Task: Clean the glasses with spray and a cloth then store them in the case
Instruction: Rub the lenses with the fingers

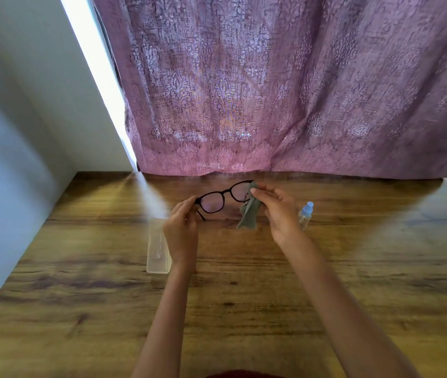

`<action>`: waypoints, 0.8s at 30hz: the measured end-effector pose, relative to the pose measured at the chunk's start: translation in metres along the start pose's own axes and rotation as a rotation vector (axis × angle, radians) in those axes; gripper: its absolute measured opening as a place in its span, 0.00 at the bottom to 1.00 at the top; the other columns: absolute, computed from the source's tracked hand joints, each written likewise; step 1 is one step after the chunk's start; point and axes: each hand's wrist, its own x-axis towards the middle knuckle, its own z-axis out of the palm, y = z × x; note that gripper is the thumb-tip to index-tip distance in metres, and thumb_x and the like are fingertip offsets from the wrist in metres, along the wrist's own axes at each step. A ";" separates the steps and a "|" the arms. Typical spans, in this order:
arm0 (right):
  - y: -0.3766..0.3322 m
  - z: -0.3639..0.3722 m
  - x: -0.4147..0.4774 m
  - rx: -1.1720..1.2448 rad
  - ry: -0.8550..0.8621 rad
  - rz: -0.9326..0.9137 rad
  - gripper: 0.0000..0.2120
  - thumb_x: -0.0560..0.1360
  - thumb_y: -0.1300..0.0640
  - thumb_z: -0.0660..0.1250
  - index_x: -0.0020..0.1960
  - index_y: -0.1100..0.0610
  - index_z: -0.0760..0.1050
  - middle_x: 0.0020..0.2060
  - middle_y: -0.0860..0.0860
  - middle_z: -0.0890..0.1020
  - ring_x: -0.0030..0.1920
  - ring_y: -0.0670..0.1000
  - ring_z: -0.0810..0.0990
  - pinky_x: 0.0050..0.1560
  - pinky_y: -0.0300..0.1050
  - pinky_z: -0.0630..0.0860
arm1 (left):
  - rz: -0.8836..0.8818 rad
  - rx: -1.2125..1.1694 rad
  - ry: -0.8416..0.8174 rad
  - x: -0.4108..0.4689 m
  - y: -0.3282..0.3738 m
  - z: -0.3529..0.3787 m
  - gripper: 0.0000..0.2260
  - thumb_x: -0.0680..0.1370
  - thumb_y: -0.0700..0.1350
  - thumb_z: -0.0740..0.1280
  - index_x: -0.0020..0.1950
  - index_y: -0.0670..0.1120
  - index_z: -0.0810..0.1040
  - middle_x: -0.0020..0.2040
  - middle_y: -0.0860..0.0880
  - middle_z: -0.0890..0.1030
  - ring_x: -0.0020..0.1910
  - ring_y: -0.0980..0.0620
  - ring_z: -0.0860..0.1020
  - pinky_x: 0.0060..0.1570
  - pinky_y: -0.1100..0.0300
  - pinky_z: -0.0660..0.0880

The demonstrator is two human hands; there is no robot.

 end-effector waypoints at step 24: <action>-0.003 0.008 -0.010 0.153 -0.138 0.096 0.07 0.71 0.69 0.70 0.50 0.65 0.79 0.36 0.54 0.85 0.36 0.51 0.84 0.34 0.45 0.81 | 0.024 0.282 -0.760 0.063 0.056 -0.017 0.10 0.80 0.47 0.63 0.53 0.47 0.82 0.51 0.49 0.83 0.54 0.50 0.77 0.71 0.42 0.55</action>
